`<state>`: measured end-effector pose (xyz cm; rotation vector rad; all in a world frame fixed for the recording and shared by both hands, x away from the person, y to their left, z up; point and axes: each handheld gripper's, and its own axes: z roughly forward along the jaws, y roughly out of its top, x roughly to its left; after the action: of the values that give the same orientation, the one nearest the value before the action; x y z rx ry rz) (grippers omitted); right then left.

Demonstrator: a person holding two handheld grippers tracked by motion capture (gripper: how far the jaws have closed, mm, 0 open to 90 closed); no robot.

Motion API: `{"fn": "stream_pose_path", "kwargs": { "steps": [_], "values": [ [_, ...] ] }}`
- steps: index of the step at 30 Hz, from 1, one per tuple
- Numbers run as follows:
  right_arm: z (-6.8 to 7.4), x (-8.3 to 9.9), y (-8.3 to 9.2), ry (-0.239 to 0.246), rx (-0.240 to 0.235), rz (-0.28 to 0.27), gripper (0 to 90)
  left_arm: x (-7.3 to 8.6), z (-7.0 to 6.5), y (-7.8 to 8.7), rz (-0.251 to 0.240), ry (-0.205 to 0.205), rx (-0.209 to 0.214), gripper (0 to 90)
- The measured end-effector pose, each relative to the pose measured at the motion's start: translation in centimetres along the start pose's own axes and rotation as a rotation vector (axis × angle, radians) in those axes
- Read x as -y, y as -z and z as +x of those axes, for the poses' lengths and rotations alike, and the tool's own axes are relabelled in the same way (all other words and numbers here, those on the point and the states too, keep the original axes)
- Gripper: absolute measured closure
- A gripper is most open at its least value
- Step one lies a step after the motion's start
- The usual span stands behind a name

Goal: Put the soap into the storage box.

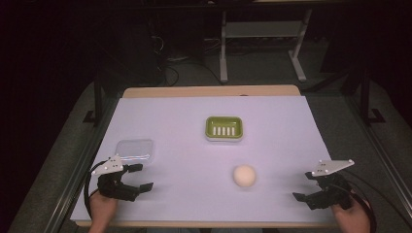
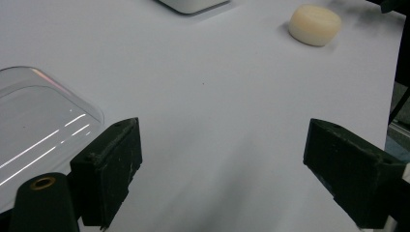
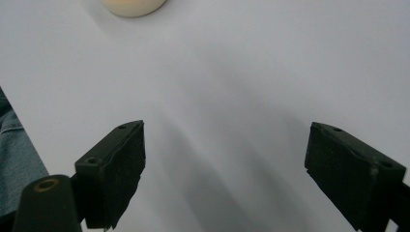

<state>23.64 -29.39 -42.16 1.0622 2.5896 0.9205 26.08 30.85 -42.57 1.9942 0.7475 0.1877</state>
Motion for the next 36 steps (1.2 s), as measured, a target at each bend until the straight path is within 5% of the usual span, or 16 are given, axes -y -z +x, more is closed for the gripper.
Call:
{"fn": "stream_pose_path", "kwargs": {
  "steps": [8,36],
  "values": [
    [0.8,-0.8,-0.7,0.015,-0.002,0.041,14.0,0.0,0.1,0.2,0.0,0.0,-0.003,12.9],
    [2.5,-3.4,-2.0,0.043,-0.059,0.057,14.0,0.1,0.2,0.4,-0.006,0.006,-0.001,12.9]
  ]
}}
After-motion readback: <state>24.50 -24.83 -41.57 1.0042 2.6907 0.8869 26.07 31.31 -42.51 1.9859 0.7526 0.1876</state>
